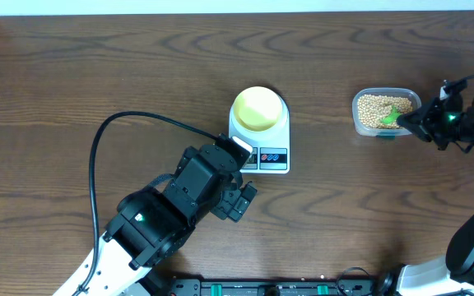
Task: Scoop item into bowl and weigh 50g on scale
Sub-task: 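Scoop soybeans and lift the green scoop out of the tub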
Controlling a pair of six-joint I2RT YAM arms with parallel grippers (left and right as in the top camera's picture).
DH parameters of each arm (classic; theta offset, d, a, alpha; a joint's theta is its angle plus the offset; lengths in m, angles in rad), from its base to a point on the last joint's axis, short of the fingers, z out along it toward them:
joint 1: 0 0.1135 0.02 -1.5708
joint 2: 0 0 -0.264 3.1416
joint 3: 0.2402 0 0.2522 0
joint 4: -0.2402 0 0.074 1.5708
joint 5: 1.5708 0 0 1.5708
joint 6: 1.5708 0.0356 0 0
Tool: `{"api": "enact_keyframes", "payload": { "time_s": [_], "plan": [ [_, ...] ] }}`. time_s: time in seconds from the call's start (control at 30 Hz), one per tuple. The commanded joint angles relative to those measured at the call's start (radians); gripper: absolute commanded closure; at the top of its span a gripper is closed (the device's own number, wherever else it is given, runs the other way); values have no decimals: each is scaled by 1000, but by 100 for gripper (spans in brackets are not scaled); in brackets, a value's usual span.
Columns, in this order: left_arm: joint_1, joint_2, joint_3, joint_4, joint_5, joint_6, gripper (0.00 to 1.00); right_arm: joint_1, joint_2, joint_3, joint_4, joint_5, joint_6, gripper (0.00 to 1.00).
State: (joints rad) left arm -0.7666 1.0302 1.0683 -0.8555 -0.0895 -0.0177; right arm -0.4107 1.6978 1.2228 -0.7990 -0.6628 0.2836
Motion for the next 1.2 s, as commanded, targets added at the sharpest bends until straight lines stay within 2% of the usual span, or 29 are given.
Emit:
{"api": "enact_keyframes", "payload": {
  "time_s": [0.0, 0.4, 0.77, 1.0, 1.17],
  "plan": [
    [4, -10, 31, 1, -20, 17, 2, -39, 2, 6, -1, -131, -12, 99],
    [4, -10, 31, 1, -20, 17, 2, -133, 2, 6, -8, -369, -21, 99],
    [4, -10, 31, 1, -20, 17, 2, -134, 2, 6, -9, -539, -55, 99],
    [4, -10, 31, 1, -20, 17, 2, -24, 2, 6, 11, -639, -76, 99],
    [4, -10, 31, 1, -20, 17, 2, 128, 2, 6, 143, -691, -2, 99]
  ]
}}
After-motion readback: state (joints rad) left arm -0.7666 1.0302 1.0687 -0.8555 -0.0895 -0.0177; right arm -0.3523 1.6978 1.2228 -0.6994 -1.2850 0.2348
